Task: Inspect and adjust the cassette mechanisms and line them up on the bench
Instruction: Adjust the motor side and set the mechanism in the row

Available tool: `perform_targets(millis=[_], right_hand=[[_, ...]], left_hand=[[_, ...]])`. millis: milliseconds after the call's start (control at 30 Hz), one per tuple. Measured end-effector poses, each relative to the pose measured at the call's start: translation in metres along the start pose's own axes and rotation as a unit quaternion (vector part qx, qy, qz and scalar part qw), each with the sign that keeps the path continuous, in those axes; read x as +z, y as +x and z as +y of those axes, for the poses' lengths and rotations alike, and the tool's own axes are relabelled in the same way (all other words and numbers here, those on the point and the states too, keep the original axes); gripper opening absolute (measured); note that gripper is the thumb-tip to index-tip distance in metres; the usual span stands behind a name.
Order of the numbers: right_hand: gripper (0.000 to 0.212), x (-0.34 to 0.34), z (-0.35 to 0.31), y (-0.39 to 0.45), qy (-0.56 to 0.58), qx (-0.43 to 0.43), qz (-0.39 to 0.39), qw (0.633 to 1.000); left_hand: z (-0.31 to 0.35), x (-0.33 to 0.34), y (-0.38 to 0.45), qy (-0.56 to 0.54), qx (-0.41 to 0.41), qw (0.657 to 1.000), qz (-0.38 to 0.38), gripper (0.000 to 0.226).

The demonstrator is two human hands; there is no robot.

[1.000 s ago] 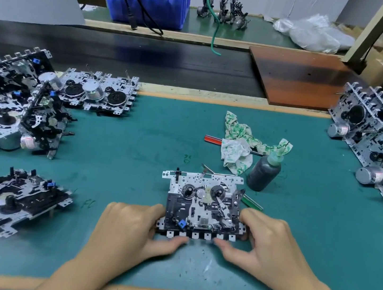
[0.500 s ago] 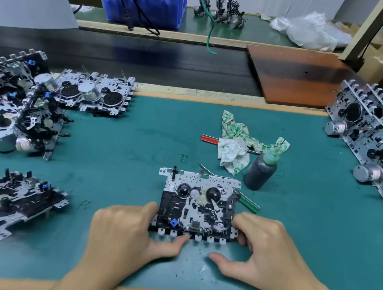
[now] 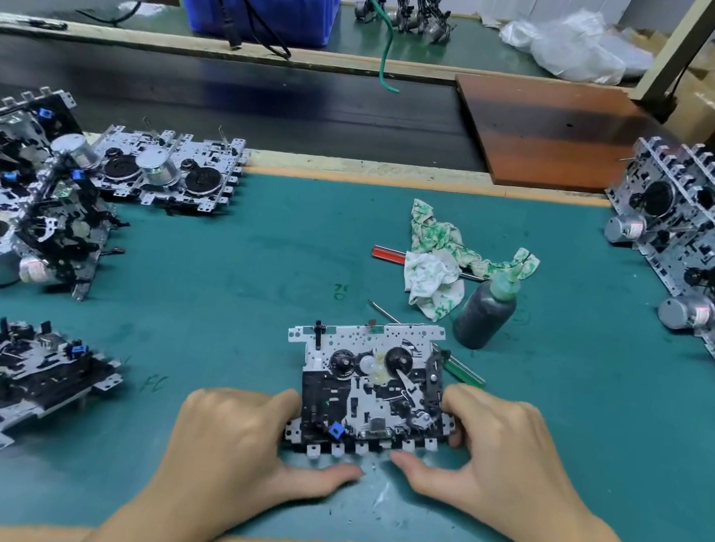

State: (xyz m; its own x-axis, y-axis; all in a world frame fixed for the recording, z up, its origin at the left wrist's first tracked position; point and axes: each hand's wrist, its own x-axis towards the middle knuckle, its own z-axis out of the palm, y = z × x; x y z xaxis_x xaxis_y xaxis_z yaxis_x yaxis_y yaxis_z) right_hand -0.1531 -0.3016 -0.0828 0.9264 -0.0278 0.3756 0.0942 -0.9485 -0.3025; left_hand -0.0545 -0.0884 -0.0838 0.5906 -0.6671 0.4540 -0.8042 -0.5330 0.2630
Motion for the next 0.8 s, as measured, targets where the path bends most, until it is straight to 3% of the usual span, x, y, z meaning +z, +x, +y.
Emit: perform_targets(millis=[300,533,800], right_hand=[[0.052,-0.0025,0.0013,-0.0011,0.036,-0.017,-0.01,0.999],[0.05,-0.0015,-0.0014,0.0005,0.017,0.001,0.003,1.0],[0.051,-0.0085,-0.0056,0.0004,0.026,-0.019,-0.035,0.999]], left_hand=[[0.0057,0.0031,0.0013,0.041,-0.062,0.997,0.035,0.069],[-0.0027,-0.0003,0.0028,-0.016,-0.029,0.999,-0.021,0.069],[0.004,0.0022,-0.0009,0.015,-0.09,0.996,-0.01,0.066]])
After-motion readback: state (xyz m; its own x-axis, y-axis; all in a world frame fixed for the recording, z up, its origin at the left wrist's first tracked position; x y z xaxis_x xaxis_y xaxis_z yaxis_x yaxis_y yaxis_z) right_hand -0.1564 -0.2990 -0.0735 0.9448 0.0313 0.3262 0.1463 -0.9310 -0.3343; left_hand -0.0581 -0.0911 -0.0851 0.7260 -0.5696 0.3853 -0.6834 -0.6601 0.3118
